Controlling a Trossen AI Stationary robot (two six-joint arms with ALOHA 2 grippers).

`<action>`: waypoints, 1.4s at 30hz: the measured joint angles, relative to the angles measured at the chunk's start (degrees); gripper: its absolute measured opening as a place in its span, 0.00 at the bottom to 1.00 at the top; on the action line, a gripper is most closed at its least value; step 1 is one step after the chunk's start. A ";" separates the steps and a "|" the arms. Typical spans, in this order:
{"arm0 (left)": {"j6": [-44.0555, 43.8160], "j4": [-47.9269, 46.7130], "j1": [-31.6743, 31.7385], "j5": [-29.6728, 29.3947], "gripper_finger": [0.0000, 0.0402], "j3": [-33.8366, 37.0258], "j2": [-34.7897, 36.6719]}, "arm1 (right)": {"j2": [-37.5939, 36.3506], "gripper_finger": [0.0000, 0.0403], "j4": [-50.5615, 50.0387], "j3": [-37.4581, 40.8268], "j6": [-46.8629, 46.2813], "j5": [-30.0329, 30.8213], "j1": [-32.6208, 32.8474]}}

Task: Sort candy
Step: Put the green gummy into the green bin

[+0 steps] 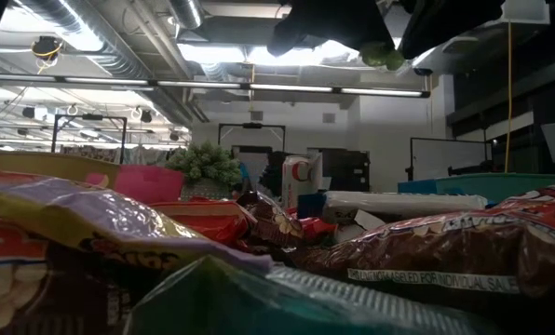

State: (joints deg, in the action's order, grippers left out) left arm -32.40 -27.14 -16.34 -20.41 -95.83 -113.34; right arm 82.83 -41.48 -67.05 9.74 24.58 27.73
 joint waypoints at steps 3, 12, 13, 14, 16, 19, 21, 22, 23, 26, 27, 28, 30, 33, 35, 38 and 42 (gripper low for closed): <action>0.02 -0.08 0.31 0.18 0.03 -0.01 0.00 | 0.00 0.02 -0.25 0.00 0.00 0.28 -0.02; 0.21 -0.59 2.26 8.13 0.20 0.00 0.02 | 0.00 0.01 -2.28 -0.32 0.02 -2.10 -0.01; 0.84 -0.67 2.65 10.28 0.21 -0.02 0.10 | 0.00 0.01 -3.70 -0.77 -0.01 -2.22 -0.01; 1.67 -1.23 3.13 13.14 0.22 -0.02 0.40 | 0.00 0.01 -5.00 -1.30 -0.25 -2.35 0.00; 1.77 -3.07 4.17 16.95 0.22 -0.12 0.88 | 0.00 0.01 -7.41 -2.22 -1.58 -3.19 0.00; 1.82 -10.10 4.14 15.74 0.23 0.04 1.97 | -0.24 0.01 -13.47 -3.23 -5.41 -7.77 -0.02; 2.87 -14.67 3.19 10.53 0.23 0.04 2.54 | -0.28 0.01 -15.54 -3.61 -9.08 -11.84 -0.04; 2.99 -18.05 2.65 7.58 0.23 0.04 2.89 | -0.28 0.00 -17.91 -3.55 -11.06 -13.97 0.00; 3.01 -20.30 2.07 4.68 0.23 0.04 3.28 | -0.28 0.00 -20.20 -3.43 -13.04 -15.52 0.07; 2.86 -26.42 0.20 -1.89 0.23 0.30 3.74 | -0.30 0.01 -23.34 -3.17 -18.33 -20.10 0.07; 2.73 -27.15 -0.58 -2.76 0.23 0.76 3.74 | -0.31 0.01 -24.50 -2.81 -19.71 -21.15 0.07; 2.62 -27.51 -1.31 -3.04 0.23 1.23 3.67 | -0.31 0.00 -25.45 -2.38 -21.08 -22.08 0.08; 2.56 -27.82 -2.66 -3.07 0.23 2.74 3.63 | -0.31 0.00 -26.14 -1.55 -24.25 -24.32 0.73; 1.90 -26.72 -4.06 -3.08 0.23 6.16 3.67 | -0.33 0.01 -26.11 0.26 -28.23 -26.35 2.61; 1.08 -27.55 -4.73 -2.54 0.23 8.13 3.56 | -0.31 0.00 -26.13 1.35 -31.12 -27.72 4.44; 0.54 -27.63 -5.79 -2.61 0.23 10.53 4.42 | -0.31 0.00 -26.40 2.30 -35.00 -29.12 7.14; -0.06 -27.98 -6.52 -2.90 0.23 12.75 6.17 | -0.31 0.01 -26.50 3.26 -39.24 -29.75 10.44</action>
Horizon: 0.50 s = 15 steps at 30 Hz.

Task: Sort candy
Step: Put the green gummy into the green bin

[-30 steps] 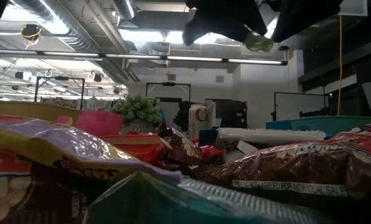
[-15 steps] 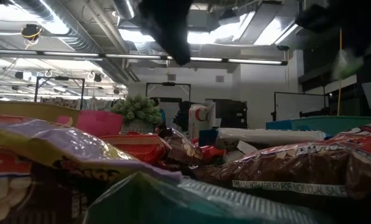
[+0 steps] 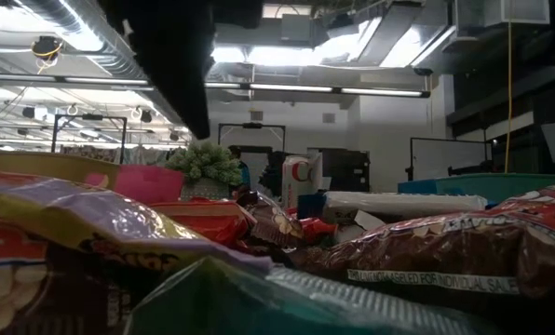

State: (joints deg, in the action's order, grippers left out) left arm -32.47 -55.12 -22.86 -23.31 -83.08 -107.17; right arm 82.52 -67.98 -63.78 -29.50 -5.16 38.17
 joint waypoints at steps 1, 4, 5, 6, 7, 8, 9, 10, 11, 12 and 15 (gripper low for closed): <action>-0.17 0.10 -0.06 -0.70 0.23 0.81 0.70 | 0.00 0.01 -0.27 0.36 -1.26 -0.05 0.72; -2.56 0.83 -0.65 -2.26 0.23 4.17 2.87 | 0.00 0.01 -0.98 1.87 -5.59 -0.15 2.66; -3.41 2.04 -0.70 -2.28 0.23 5.24 3.44 | 0.00 0.01 -1.07 2.43 -6.89 -0.47 3.10; -4.01 3.30 -0.83 -2.29 0.23 6.12 3.93 | 0.00 0.01 -1.00 2.99 -7.87 -0.52 3.56; -4.46 4.18 -0.95 -2.31 0.23 6.83 4.28 | 0.00 0.01 -1.01 3.45 -8.74 -0.74 3.93; -4.55 5.46 -0.93 -2.31 0.23 7.33 4.52 | 0.00 0.01 -0.94 3.84 -9.40 -0.95 4.24; -4.51 7.22 -0.93 -2.51 0.23 7.50 4.57 | 0.00 0.01 -1.01 4.06 -9.86 -0.97 4.36; -4.50 8.71 -0.93 -2.56 0.23 7.60 4.57 | 0.00 0.01 -0.94 4.21 -10.44 -0.98 4.30; -4.50 9.49 -0.92 -2.53 0.23 7.71 4.57 | 0.00 0.01 -0.87 4.32 -10.78 -0.97 4.28; -4.49 10.19 -0.88 -2.51 0.23 7.75 4.57 | 0.00 0.01 -0.94 4.32 -10.88 -0.95 4.25; -4.50 13.69 -0.54 -2.49 0.23 7.71 4.57 | 0.00 0.01 -0.89 4.32 -10.70 -0.93 4.22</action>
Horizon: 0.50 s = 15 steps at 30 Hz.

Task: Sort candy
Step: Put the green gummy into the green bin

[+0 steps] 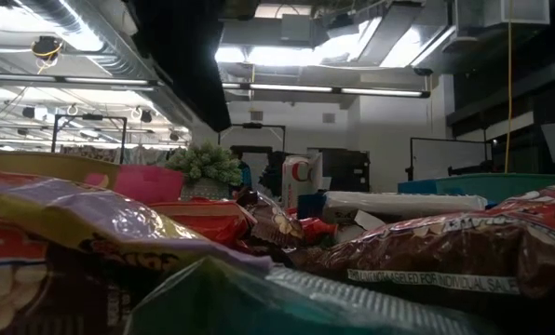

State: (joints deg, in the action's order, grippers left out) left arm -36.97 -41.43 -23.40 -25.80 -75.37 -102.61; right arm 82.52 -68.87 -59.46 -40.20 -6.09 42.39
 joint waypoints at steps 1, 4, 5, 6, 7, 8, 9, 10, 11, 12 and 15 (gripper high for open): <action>0.00 0.58 0.02 -0.04 0.23 0.02 0.00 | 0.00 0.01 0.03 0.00 0.31 0.00 0.00; 0.02 2.55 0.02 -0.15 0.23 0.00 -0.04 | 0.00 0.01 -0.01 0.00 1.37 0.00 0.00; 0.02 2.53 0.02 -0.13 0.23 0.00 -0.04 | 0.00 0.01 -0.01 0.00 1.42 0.00 -0.03; 0.02 2.56 0.02 -0.13 0.23 0.00 -0.05 | 0.00 0.01 0.00 0.00 1.44 0.00 -0.04; 0.02 2.54 0.00 -0.09 0.23 0.02 -0.09 | 0.00 0.01 -0.01 0.00 1.44 0.03 -0.04; 0.02 2.56 -0.02 -0.09 0.23 0.00 -0.09 | 0.02 0.01 -0.01 0.00 1.44 0.34 -0.04; 0.02 2.58 0.00 -0.11 0.23 0.00 -0.09 | 0.00 0.01 -0.01 0.00 1.46 0.58 -0.04; 0.02 2.57 0.02 -0.13 0.23 0.00 -0.09 | 0.02 0.01 -0.03 0.00 1.46 0.63 -0.04; 0.02 2.56 0.02 -0.13 0.23 0.01 -0.09 | 0.01 0.01 -0.02 0.00 1.48 0.66 -0.04; 0.02 2.56 0.02 -0.11 0.23 0.00 -0.09 | 0.01 0.01 -0.01 0.00 1.48 0.69 -0.04; 0.04 2.56 0.02 -0.11 0.23 0.00 -0.09 | 0.01 0.02 -0.02 0.00 1.53 0.98 -0.04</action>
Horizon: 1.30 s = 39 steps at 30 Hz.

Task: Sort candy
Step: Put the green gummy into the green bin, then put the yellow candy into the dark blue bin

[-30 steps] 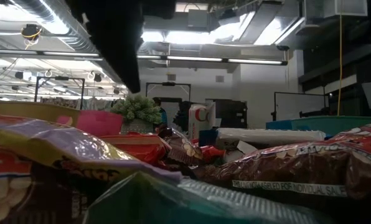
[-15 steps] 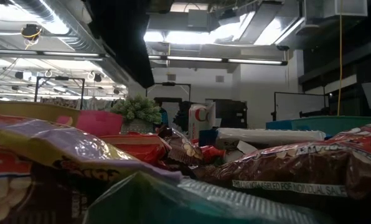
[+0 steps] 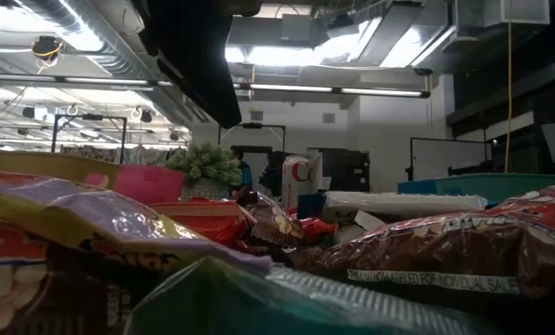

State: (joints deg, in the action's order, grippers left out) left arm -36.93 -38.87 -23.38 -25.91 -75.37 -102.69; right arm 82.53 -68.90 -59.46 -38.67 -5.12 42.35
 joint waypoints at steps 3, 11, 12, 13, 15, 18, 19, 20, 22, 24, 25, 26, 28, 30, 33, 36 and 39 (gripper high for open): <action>0.02 0.00 -0.02 -0.09 0.23 0.00 0.00 | 0.01 0.08 -0.01 0.00 0.04 1.68 0.00; 0.02 0.00 -0.01 -0.12 0.23 0.00 0.00 | 0.01 0.34 -0.01 0.00 0.04 1.94 0.00; 0.02 0.00 0.00 -0.12 0.23 0.00 -0.02 | 0.01 0.37 -0.01 0.00 0.04 1.94 0.00; 0.02 0.00 0.00 -0.13 0.23 0.00 -0.02 | 0.01 0.39 -0.01 0.00 0.06 1.94 0.00; 0.02 0.00 -0.01 -0.13 0.23 0.00 -0.02 | 0.01 0.41 -0.01 0.00 0.19 1.94 0.00; 0.02 0.00 0.00 -0.13 0.23 0.00 -0.02 | 0.01 0.44 -0.02 0.00 1.83 1.93 0.00; 0.02 0.00 0.00 -0.13 0.23 0.00 -0.02 | 0.01 0.44 -0.02 0.00 2.78 1.93 0.00; 0.02 0.00 0.00 -0.13 0.23 0.00 -0.02 | 0.01 0.44 -0.03 -0.01 3.64 1.93 0.00; 0.03 0.00 -0.02 -0.13 0.23 0.00 -0.02 | 0.01 0.44 -0.31 -0.33 6.46 1.91 0.00; 0.03 0.00 0.00 -0.15 0.23 0.00 -0.04 | 0.01 0.44 -0.25 -1.00 9.52 1.92 -0.30; 0.02 0.00 0.00 -0.14 0.23 0.00 -0.04 | 0.01 0.44 -0.25 -1.42 10.82 1.85 -0.71; 0.02 0.00 0.00 -0.15 0.23 0.00 -0.04 | 0.01 0.44 -0.22 -1.92 11.92 1.86 -1.12; 0.04 0.00 0.00 -0.15 0.23 0.00 -0.04 | 0.01 0.44 -0.24 -3.05 12.96 1.92 -2.52; 0.04 0.00 0.00 -0.15 0.23 0.00 -0.04 | 0.01 0.44 -0.08 -4.26 14.38 1.91 -4.28; 0.04 0.02 0.00 -0.15 0.23 0.00 -0.04 | 0.01 0.44 0.10 -5.76 16.74 2.05 -7.26; 0.04 0.04 0.00 -0.15 0.23 0.00 -0.04 | 0.01 0.44 2.56 -6.29 19.01 3.65 -10.18; 0.04 0.14 0.00 -0.17 0.23 0.00 -0.04 | 0.06 0.44 8.17 -6.29 22.25 5.44 -12.74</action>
State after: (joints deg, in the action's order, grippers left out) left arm -36.89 -38.74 -23.38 -26.09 -75.37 -102.74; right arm 82.59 -60.73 -65.76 -16.42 0.33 29.61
